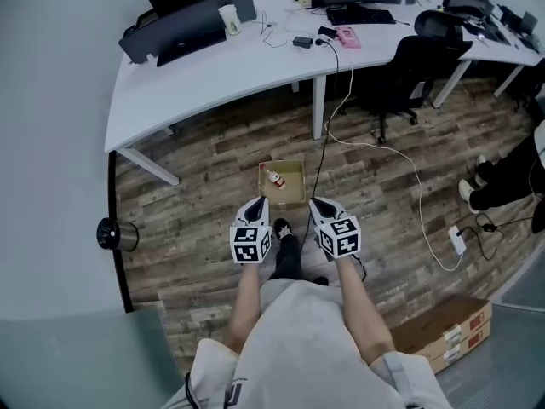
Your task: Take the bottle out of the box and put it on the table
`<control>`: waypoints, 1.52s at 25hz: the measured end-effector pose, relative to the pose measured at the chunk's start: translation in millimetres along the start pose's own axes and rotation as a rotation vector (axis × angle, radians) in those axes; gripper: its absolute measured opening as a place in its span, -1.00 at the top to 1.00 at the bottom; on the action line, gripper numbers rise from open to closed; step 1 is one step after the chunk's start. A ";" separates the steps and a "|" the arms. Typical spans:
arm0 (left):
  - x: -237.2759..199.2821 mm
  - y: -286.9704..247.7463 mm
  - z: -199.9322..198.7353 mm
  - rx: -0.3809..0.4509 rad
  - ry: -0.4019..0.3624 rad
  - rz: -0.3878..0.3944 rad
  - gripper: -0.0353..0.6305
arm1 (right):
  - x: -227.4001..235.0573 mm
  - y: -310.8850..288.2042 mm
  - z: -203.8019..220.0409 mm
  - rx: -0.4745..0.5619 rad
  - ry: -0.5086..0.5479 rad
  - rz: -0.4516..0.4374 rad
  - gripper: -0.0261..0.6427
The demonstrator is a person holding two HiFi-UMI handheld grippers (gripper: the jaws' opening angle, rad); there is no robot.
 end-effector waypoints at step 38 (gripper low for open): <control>-225.7 -206.7 -97.6 -0.111 0.185 0.009 0.85 | 118.2 -233.0 -123.1 -0.206 -0.118 0.005 0.80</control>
Point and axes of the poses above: the fingertips, and each gripper's own axes: y backward along the fingers, x to its right, z out of its underside, the point moved 2 cm from there along y, backward along the fingers, and after that the axes turned 14 degrees about -x, right-handed, at the moved point
